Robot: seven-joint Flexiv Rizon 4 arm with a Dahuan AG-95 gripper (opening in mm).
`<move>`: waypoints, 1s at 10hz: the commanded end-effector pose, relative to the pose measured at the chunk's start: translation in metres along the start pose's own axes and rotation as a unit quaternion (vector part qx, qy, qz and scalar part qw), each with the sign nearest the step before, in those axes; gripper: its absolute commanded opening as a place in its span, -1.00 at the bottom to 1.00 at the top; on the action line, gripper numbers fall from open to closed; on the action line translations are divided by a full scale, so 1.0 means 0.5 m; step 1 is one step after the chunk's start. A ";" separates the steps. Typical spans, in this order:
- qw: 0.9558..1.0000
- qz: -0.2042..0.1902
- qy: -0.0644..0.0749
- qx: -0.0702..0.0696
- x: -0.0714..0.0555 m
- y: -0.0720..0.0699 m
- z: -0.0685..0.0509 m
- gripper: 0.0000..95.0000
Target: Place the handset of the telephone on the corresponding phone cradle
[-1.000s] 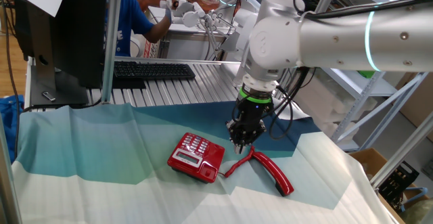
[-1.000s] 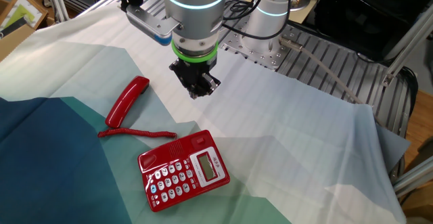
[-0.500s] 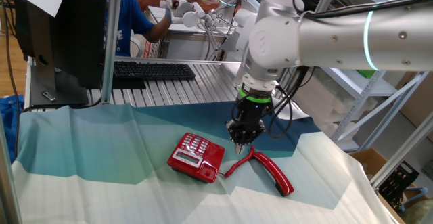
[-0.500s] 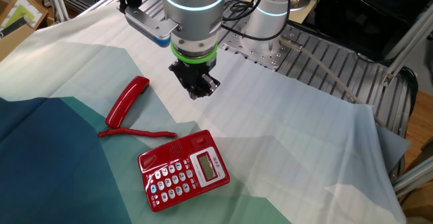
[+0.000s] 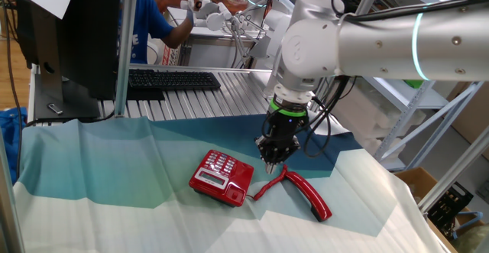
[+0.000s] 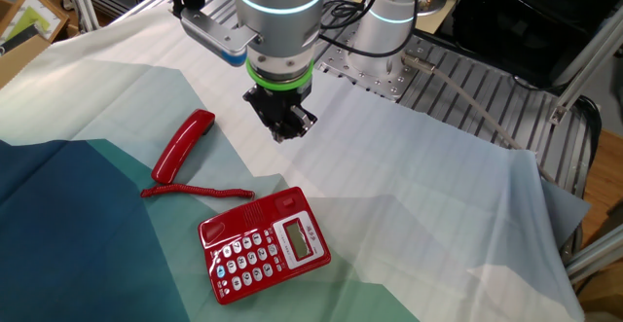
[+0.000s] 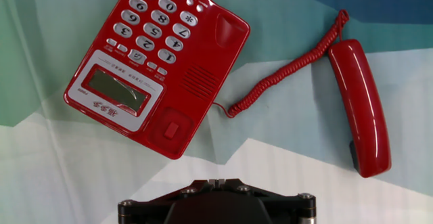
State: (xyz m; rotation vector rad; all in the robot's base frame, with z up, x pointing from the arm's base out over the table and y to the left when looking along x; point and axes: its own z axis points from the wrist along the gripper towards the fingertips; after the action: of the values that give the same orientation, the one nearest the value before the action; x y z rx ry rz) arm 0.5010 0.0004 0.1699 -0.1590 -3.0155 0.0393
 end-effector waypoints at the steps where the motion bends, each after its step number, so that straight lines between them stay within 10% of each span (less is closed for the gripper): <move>1: 1.000 -0.002 -0.005 0.001 0.002 -0.001 0.000 -1.00; 10: 0.994 -0.071 -0.079 0.005 -0.054 -0.073 0.023 -1.00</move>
State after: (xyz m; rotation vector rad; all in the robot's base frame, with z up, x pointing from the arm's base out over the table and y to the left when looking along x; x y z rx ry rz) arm 0.5180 -0.0352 0.1604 0.0363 -3.1684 0.0633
